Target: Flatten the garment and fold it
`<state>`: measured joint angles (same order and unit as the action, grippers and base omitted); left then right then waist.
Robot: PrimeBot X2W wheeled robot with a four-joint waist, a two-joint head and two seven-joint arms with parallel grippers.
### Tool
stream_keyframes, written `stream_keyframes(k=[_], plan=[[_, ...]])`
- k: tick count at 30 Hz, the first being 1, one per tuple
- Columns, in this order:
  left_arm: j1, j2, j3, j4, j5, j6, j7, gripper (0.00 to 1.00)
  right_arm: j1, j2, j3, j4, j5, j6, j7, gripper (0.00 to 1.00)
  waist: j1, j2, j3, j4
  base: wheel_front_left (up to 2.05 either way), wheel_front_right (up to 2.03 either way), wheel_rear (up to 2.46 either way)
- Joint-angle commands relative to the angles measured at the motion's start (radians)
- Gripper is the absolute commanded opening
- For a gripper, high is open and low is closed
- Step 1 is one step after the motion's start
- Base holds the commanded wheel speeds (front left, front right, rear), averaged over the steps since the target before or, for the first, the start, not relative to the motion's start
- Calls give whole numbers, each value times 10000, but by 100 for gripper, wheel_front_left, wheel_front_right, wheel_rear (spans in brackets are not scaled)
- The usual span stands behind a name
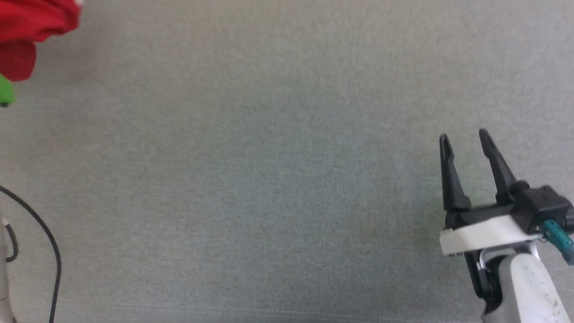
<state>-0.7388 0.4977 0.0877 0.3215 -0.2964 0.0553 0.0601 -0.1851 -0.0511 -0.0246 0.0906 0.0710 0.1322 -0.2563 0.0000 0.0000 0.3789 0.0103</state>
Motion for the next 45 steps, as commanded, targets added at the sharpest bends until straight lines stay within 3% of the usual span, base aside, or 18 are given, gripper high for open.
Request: stream_keyframes(k=[1, 8, 12, 21, 28, 32, 37, 42, 45], plan=[[-252, -105, -164, 110, 121, -137, -359, 0, 182, 9, -32, 41, -13, -15, -54, 100, 0, 0, -1377, 245, 0, 0, 0], [-824, -715, -1117, 388, 315, -659, -1193, 0, 867, 9, -67, 173, 240, -15, -55, 100, 0, 0, -2656, 45, 0, 0, 0], [-1121, -1383, -1693, 314, 209, -931, -1326, 0, 1180, 9, -25, 206, 286, -15, -55, 100, 0, 0, -2965, -275, 0, 0, 0], [-934, -2948, -3103, 348, 21, -1359, -1650, 0, 1362, 9, 109, 197, 298, -15, -55, 100, 0, 0, -3171, -1630, 0, 0, 0], [-165, -4060, -4235, 1370, -344, -1566, -1620, 0, 1377, 9, 214, 187, 227, -15, -55, 100, 0, 0, -2997, -2593, 0, 0, 0], [328, -4303, -5002, 2384, -387, -1590, -1109, 0, 1328, 9, 297, 156, 228, -15, -55, 100, 0, 0, -2826, -3051, 0, 0, 0], [802, -4424, -5887, 3985, -547, -1593, 431, 0, 1293, 9, 418, 129, 301, -15, -55, 100, 0, 0, -2633, -3409, 0, 0, 0], [1063, -4461, -6523, 5203, -941, -1668, 2262, 0, 1317, 9, 465, 142, 361, -15, -55, 100, 0, 0, -2566, -3480, 0, 0, 0], [1016, -4467, -6664, 5398, -1141, -1667, 2725, 1, 1316, 9, 485, 158, 389, -15, -55, 100, 0, 0, -2570, -3406, 0, 0, 0]])
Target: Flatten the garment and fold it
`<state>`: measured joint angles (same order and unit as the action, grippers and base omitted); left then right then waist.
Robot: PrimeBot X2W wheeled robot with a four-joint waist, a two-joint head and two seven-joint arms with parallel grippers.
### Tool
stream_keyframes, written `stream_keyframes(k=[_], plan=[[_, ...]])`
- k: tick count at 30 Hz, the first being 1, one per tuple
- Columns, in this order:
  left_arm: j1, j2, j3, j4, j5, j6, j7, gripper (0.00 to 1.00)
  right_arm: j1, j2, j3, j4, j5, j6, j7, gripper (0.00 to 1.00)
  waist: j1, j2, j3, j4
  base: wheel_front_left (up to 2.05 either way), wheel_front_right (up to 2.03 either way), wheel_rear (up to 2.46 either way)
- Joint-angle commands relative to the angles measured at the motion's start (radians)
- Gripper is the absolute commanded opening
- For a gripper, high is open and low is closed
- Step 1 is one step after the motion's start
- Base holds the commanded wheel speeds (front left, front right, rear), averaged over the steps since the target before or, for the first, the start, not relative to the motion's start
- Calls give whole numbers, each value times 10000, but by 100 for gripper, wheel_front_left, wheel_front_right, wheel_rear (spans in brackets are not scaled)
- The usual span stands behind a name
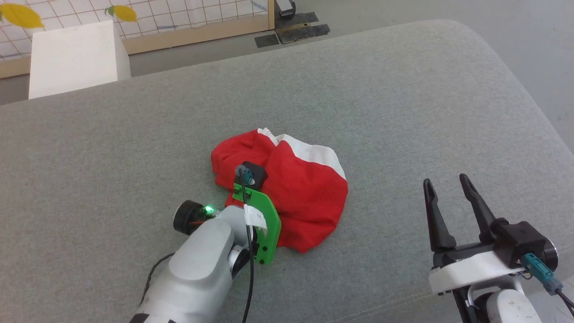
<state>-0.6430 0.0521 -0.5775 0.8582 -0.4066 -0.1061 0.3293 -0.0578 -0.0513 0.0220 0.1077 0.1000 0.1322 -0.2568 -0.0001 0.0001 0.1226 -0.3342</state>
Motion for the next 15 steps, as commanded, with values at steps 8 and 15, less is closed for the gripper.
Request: stream_keyframes(k=[8, 15], plan=[[-117, -16, 473, -772, -699, 61, -1552, 100, 84, 11, 31, 38, 35, -15, -49, 100, 1, -1, -258, 492, 0, 0, 0], [228, 340, 1372, -2024, -904, 491, -4159, 100, 254, 11, -146, 11, -119, -15, -49, 100, 1, -1, -630, 1066, 0, 0, 0]])
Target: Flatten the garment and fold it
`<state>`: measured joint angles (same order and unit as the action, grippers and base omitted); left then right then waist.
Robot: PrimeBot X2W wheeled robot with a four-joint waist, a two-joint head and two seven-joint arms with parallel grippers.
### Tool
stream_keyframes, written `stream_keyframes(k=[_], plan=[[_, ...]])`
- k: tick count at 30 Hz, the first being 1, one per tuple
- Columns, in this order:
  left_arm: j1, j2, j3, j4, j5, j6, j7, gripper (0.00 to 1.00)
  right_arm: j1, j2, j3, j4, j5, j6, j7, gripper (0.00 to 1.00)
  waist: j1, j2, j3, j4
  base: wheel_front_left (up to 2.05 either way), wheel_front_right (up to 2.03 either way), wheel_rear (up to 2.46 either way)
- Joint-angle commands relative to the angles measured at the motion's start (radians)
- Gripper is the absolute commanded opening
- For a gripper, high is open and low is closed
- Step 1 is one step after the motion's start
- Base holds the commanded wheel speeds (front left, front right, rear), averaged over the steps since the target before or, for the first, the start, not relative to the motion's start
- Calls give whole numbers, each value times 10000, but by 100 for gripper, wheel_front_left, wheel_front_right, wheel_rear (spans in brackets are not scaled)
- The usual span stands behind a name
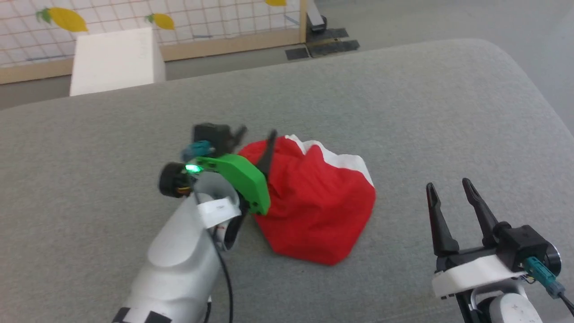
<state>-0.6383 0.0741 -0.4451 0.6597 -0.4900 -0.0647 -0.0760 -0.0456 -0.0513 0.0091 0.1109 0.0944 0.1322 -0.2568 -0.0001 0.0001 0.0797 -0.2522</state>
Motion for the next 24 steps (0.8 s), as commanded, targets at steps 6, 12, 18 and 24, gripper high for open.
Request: stream_keyframes(k=[6, 12, 18, 24], plan=[[936, 540, 771, -1299, -80, 334, -1688, 100, 207, 11, -315, -186, -118, -15, -49, 100, 1, -1, -379, 775, 0, 0, 0], [2277, 909, 1659, -3183, 462, 137, -1851, 100, 233, 11, -497, -366, -167, -15, -49, 100, 1, -1, -421, 1176, 0, 0, 0], [3808, 770, 2717, -4532, 1071, -177, -1855, 100, 262, 11, -576, -405, -210, -15, -49, 100, 1, -1, -413, 1446, 0, 0, 0], [4937, 402, 3646, -4937, 1587, -325, -1856, 100, 302, 11, -527, -356, -177, -15, -49, 100, 1, -1, -413, 1560, 0, 0, 0]])
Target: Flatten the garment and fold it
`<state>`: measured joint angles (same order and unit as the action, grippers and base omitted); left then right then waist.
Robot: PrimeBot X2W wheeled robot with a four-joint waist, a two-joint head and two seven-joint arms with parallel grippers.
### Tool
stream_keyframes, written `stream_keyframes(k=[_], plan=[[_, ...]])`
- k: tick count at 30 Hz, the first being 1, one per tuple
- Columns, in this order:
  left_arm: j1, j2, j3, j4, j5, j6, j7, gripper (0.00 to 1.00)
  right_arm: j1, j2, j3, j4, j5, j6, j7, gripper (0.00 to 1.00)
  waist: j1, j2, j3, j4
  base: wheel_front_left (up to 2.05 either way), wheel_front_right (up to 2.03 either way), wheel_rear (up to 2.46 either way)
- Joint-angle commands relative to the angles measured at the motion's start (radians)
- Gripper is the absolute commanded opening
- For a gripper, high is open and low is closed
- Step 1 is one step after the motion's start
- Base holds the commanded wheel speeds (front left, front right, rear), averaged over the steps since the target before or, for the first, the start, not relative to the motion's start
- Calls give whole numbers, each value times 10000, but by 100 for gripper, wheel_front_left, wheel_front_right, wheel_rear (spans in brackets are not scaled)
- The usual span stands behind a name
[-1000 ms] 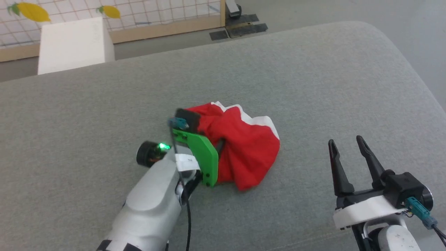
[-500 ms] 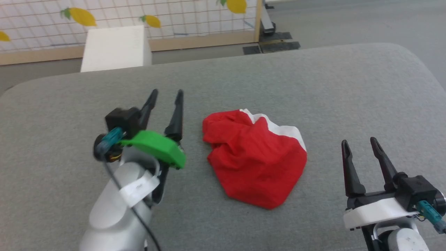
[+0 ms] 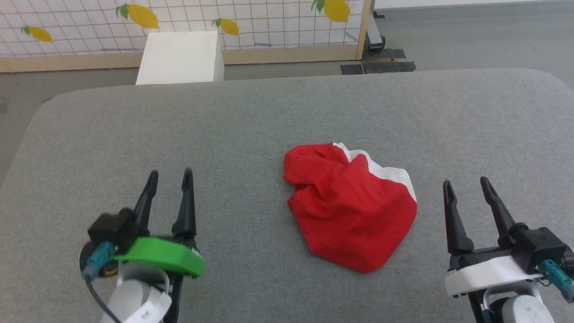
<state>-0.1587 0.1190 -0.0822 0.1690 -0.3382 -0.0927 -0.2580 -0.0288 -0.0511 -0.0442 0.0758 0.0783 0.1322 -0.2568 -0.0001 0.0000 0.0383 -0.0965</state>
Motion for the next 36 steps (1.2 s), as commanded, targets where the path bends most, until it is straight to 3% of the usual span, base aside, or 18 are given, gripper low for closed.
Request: stream_keyframes(k=[1, 17, 36], plan=[[297, -92, 102, -46, 180, -79, -36, 100, 137, 9, 17, 4, -12, -15, -49, 100, 1, 0, 2, 9, 0, 0, 0], [1043, -580, 785, -310, 897, -310, -37, 100, 170, 9, 158, 94, -83, -15, 48, 100, 1, 0, 99, 249, 0, 0, 0], [1025, -678, 844, -217, 1034, -370, -37, 100, 132, 9, 273, 130, -37, -15, 95, 100, 1, 0, 149, 279, 0, 0, 0]])
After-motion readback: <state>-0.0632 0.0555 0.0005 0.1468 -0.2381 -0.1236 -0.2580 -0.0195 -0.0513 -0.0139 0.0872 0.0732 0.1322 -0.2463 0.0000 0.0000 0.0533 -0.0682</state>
